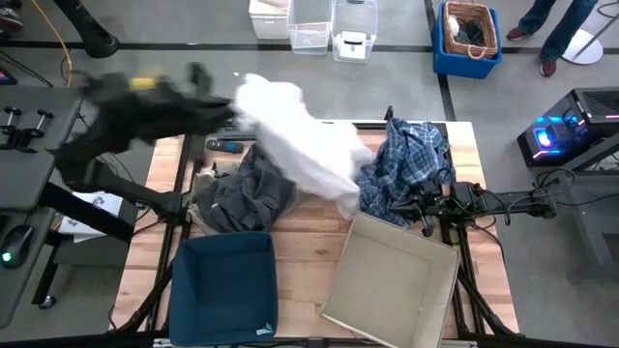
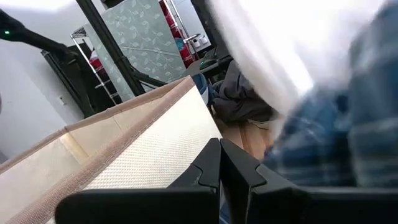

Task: Sort clothes
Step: Put the white shirt into the blue bin

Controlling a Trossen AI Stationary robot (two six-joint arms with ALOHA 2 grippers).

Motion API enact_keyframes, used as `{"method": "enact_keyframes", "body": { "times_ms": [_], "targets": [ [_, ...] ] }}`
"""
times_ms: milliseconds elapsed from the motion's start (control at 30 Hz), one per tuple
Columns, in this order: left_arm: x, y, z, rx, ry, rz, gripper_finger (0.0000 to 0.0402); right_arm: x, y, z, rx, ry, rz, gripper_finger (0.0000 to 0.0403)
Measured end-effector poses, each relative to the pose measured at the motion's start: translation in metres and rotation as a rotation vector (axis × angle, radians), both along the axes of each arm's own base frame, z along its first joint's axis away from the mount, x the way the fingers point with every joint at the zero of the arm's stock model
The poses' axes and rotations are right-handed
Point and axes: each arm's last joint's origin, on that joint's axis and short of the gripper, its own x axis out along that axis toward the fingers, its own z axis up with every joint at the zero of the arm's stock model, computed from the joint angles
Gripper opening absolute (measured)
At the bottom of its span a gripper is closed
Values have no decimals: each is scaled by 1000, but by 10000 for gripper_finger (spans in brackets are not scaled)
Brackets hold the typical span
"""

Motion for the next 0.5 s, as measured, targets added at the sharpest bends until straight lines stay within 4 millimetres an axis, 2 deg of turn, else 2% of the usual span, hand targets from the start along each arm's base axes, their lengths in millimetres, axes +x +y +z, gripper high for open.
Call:
{"method": "enact_keyframes", "body": {
  "times_ms": [100,200,500],
  "targets": [
    [-34,-19,19,-9,-189,-157,0,0,0,0,0,0,0,0],
    [-55,-32,31,9,-344,-308,0,0,0,0,0,0,0,0],
    [-93,-44,51,200,-770,-578,0,0,0,0,0,0,0,0]
  ]
}}
